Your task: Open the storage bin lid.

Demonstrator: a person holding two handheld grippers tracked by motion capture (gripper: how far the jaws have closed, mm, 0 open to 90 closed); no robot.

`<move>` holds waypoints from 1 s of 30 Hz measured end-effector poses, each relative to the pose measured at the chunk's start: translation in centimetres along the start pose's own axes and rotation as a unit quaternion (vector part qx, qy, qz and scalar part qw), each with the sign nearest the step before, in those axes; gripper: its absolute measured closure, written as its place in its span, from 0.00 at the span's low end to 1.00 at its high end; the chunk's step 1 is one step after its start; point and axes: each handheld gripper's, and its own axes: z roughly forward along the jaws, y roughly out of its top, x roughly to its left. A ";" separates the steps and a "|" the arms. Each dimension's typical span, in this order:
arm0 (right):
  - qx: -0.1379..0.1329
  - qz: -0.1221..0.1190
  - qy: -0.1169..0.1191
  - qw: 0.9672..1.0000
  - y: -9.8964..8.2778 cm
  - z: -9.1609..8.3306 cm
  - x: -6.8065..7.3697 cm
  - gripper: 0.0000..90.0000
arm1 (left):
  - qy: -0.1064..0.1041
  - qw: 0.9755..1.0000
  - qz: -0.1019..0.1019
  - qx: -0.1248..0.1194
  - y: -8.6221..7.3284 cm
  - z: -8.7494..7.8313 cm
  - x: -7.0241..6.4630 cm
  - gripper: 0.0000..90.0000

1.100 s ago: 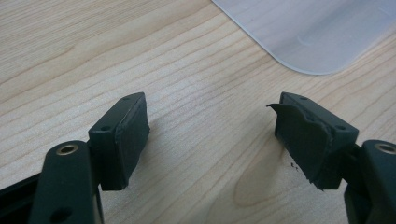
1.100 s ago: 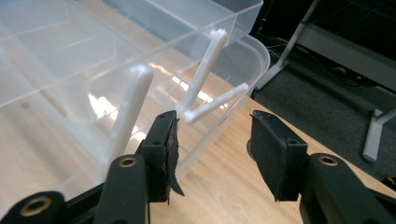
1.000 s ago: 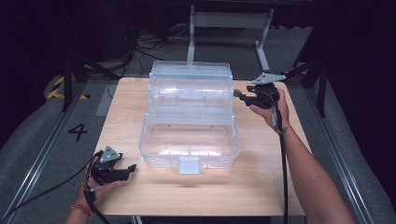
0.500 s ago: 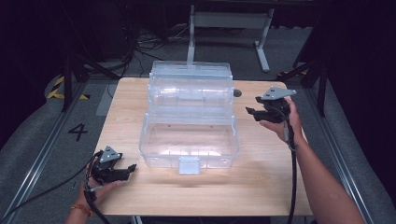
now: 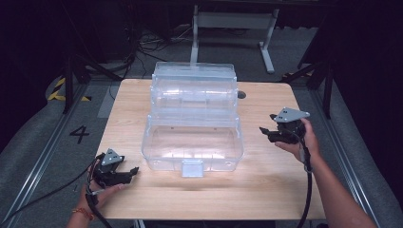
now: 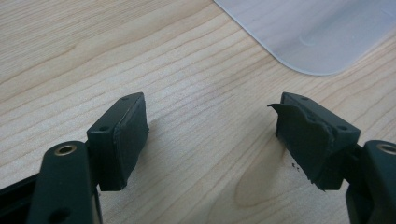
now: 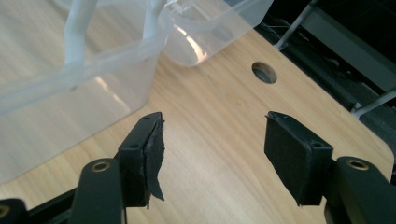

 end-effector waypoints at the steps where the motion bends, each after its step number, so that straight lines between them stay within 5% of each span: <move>1: 0.001 0.001 0.000 1.000 -0.4 -0.1 0.2 0.43 | 0.000 1.000 0.000 0.000 0.0 0.0 0.0 0.29; 16: 0.025 0.006 0.003 1.000 -5.9 -0.9 2.6 0.37 | 0.002 1.000 0.001 0.001 0.0 0.0 0.0 0.28; 22: 0.040 0.005 -0.013 0.999 -7.8 -1.2 3.5 0.31 | 0.002 1.000 0.000 0.001 0.0 0.0 0.0 0.28; 30: 0.025 0.065 0.002 0.998 -12.0 -2.7 4.0 0.24 | 0.003 1.000 0.002 0.002 0.1 0.1 0.1 0.28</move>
